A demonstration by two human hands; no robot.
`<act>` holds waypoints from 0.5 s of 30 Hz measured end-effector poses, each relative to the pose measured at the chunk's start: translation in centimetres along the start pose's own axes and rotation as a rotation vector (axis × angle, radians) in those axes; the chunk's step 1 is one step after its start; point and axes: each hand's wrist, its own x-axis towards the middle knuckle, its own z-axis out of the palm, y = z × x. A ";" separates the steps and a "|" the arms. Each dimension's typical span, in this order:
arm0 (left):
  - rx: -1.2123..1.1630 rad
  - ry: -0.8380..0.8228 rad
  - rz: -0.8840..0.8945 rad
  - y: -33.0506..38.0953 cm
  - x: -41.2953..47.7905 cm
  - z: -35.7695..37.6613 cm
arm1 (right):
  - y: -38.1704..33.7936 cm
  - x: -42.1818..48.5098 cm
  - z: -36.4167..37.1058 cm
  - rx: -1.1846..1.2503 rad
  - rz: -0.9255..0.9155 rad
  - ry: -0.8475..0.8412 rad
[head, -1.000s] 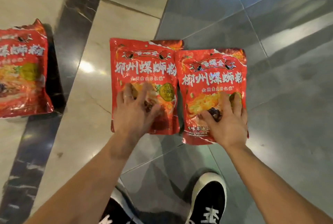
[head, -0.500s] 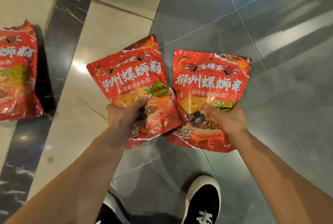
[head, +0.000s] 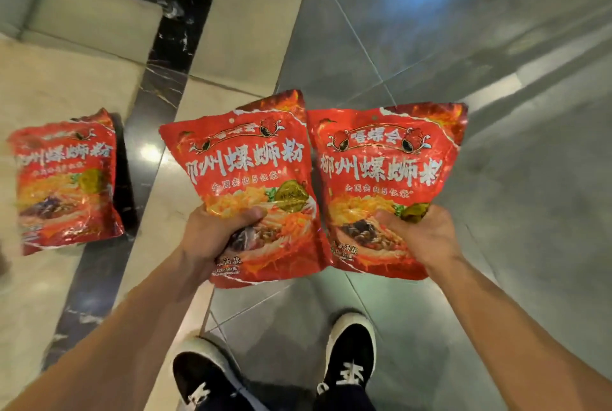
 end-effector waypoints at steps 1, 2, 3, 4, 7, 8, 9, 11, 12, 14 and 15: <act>0.013 -0.007 0.014 1.8 -1.7 -0.1 | -2.2 -1.2 -1.6 0.006 -0.033 0.012; 0.033 -0.011 0.036 3.8 -3.3 -0.3 | -4.3 -2.2 -3.2 0.019 -0.065 0.023; 0.054 -0.016 0.065 6.0 -5.1 -0.4 | -6.6 -3.1 -4.9 0.034 -0.099 0.033; 0.077 -0.022 0.099 8.5 -6.9 -0.3 | -9.0 -4.2 -6.6 0.048 -0.126 0.046; 0.135 -0.023 0.234 17.0 -13.5 0.4 | -17.3 -8.0 -12.4 0.108 -0.212 0.065; 0.139 -0.019 0.281 20.2 -16.0 0.8 | -20.1 -9.5 -14.4 0.131 -0.243 0.058; 0.142 -0.013 0.320 23.3 -18.6 1.0 | -23.2 -11.3 -16.5 0.144 -0.275 0.051; 0.166 -0.028 0.392 29.7 -24.6 1.5 | -29.0 -15.2 -20.8 0.175 -0.318 0.062; 0.183 -0.041 0.428 32.8 -27.7 1.7 | -31.5 -17.3 -23.0 0.200 -0.328 0.077; 0.179 -0.061 0.500 38.5 -34.1 1.9 | -36.6 -22.1 -27.5 0.242 -0.358 0.108; 0.168 -0.071 0.535 41.2 -37.4 2.0 | -39.0 -24.7 -29.7 0.259 -0.385 0.123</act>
